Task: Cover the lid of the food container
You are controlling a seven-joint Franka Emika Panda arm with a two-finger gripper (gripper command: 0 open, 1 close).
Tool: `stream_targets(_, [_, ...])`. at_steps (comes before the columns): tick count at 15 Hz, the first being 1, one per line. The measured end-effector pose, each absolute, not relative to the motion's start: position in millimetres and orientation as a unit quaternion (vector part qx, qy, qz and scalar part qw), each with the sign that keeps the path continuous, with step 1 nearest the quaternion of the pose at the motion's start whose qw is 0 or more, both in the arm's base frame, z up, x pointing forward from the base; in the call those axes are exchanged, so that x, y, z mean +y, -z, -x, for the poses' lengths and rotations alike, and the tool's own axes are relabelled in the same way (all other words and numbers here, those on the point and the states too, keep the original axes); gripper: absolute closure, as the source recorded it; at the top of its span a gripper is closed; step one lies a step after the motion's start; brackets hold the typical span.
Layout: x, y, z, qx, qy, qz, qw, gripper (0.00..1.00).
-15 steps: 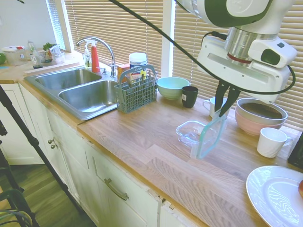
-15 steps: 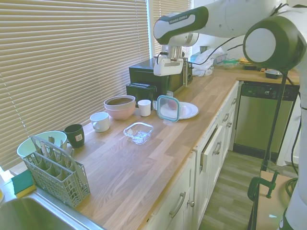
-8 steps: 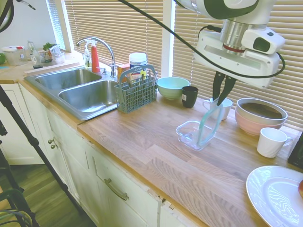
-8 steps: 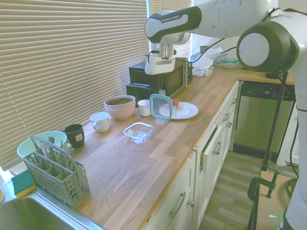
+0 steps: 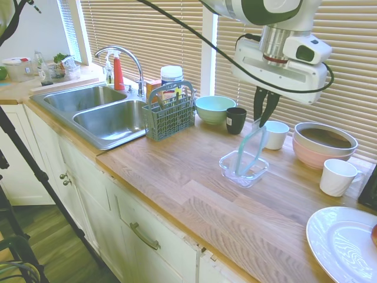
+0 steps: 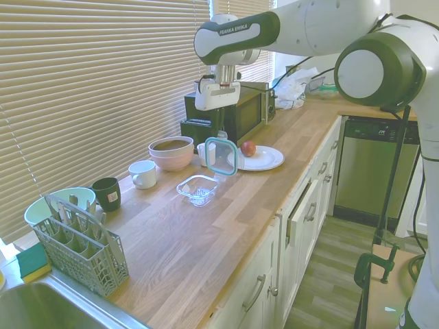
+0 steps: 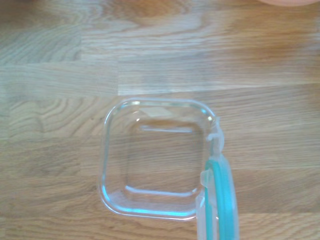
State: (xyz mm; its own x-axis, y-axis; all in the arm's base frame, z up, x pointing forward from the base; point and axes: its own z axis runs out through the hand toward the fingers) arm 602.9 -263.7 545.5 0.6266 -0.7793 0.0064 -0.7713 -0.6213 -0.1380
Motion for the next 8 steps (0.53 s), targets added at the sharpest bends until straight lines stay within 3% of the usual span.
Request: stream_targets(8, [-294,-545,-603,0.447,0.027,0.892,0.055,1.0])
